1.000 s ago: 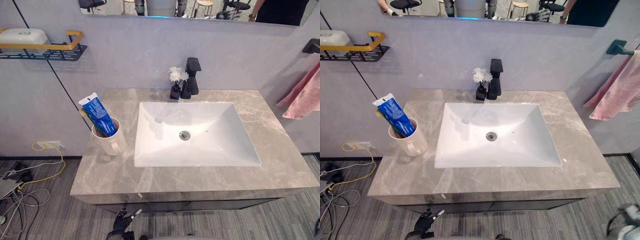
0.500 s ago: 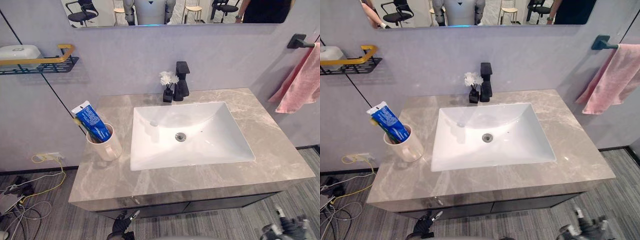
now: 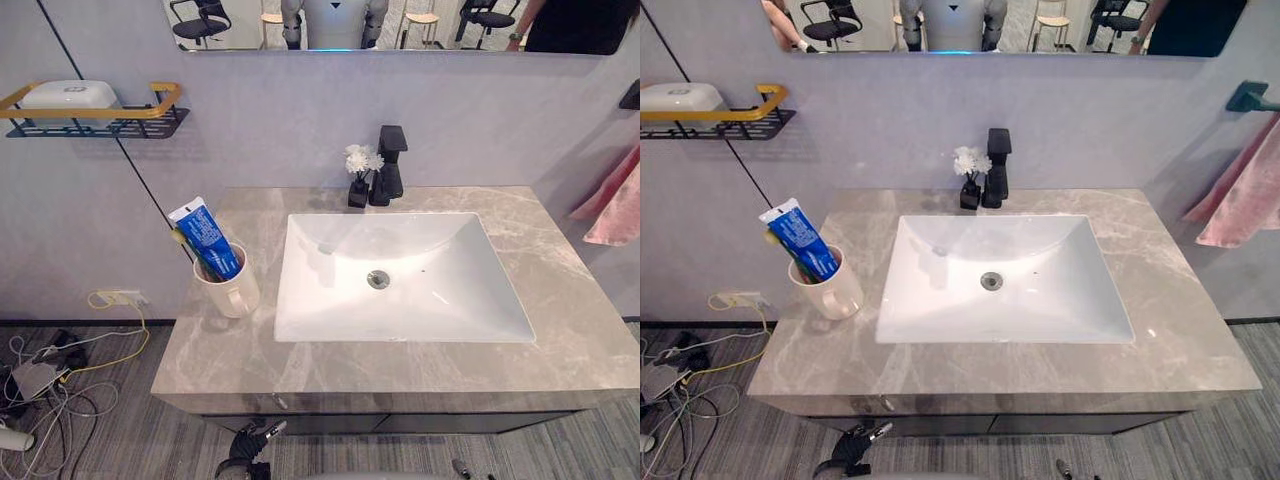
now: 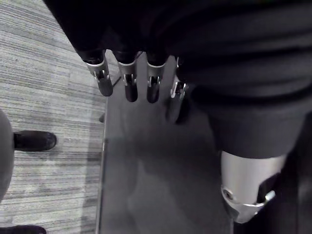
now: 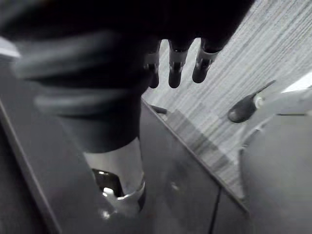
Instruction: Organize washtable
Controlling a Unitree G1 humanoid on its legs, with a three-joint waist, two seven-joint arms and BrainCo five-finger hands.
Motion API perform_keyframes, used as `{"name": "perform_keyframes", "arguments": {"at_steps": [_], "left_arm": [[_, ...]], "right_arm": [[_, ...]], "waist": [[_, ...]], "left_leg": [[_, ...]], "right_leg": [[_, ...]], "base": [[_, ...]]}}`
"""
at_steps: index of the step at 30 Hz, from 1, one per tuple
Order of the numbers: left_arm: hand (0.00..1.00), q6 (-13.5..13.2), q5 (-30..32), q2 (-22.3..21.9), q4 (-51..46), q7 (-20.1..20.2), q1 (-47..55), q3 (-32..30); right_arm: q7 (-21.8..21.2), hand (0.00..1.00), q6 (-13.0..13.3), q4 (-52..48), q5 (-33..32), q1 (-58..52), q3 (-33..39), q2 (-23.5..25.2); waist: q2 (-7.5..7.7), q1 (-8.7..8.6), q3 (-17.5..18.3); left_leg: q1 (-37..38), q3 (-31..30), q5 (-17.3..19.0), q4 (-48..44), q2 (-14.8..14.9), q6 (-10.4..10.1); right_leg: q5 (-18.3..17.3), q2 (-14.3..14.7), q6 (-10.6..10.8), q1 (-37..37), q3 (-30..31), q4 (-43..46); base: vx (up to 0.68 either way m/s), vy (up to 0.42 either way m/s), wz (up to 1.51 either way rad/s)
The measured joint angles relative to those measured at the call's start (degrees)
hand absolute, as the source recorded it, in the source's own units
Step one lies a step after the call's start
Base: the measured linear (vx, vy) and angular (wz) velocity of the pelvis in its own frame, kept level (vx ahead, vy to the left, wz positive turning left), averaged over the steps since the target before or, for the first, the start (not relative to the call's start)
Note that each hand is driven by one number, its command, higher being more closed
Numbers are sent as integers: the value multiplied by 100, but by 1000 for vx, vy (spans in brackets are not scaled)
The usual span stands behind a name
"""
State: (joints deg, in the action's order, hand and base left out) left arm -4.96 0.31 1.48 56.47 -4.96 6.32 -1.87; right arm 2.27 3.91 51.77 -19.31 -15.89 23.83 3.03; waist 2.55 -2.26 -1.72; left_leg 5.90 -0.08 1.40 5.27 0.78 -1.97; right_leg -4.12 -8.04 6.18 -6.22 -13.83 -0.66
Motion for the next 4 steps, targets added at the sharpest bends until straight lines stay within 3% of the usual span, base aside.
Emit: {"name": "perform_keyframes", "arguments": {"at_steps": [4], "left_arm": [[0,-50,90,94,39,-1,-89,31]], "right_arm": [[-26,0,16,354,257,265,-109,-21]], "waist": [[79,2,-79]], "left_leg": [[-30,-186,-47,0,-17,-1]], "right_leg": [[1,-2,-1,-58,-180,-59]], "base": [[-47,-30,23]]}}
